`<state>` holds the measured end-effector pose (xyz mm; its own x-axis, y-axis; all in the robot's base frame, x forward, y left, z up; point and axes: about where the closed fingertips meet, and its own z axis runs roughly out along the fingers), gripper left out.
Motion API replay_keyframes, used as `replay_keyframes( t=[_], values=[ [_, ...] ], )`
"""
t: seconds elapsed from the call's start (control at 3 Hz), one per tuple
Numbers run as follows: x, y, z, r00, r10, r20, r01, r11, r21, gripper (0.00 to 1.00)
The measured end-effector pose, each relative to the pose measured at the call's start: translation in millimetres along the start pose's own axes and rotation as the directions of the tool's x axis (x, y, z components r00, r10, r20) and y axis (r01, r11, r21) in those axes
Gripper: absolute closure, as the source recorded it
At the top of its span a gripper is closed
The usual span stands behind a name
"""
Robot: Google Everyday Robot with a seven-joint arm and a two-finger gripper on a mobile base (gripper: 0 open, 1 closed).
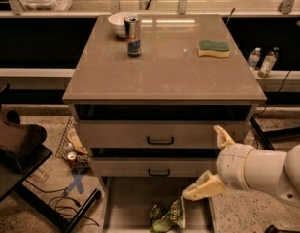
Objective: Pick green jalapeno chip bag from bottom drawer and place on counter
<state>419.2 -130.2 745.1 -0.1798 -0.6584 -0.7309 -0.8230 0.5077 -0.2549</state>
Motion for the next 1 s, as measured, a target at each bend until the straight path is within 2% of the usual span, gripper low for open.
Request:
replay_keyframes(
  t=[0.33, 0.67, 1.0],
  values=[
    [-1, 3, -1, 1.000, -0.003, 0.000, 0.003, 0.9999, -0.011, 0.00],
    [51, 14, 31, 0.999, 0.040, -0.019, -0.040, 0.9989, -0.026, 0.00],
    [93, 19, 56, 0.997, 0.053, 0.053, -0.052, 0.9984, -0.020, 0.00]
  ],
)
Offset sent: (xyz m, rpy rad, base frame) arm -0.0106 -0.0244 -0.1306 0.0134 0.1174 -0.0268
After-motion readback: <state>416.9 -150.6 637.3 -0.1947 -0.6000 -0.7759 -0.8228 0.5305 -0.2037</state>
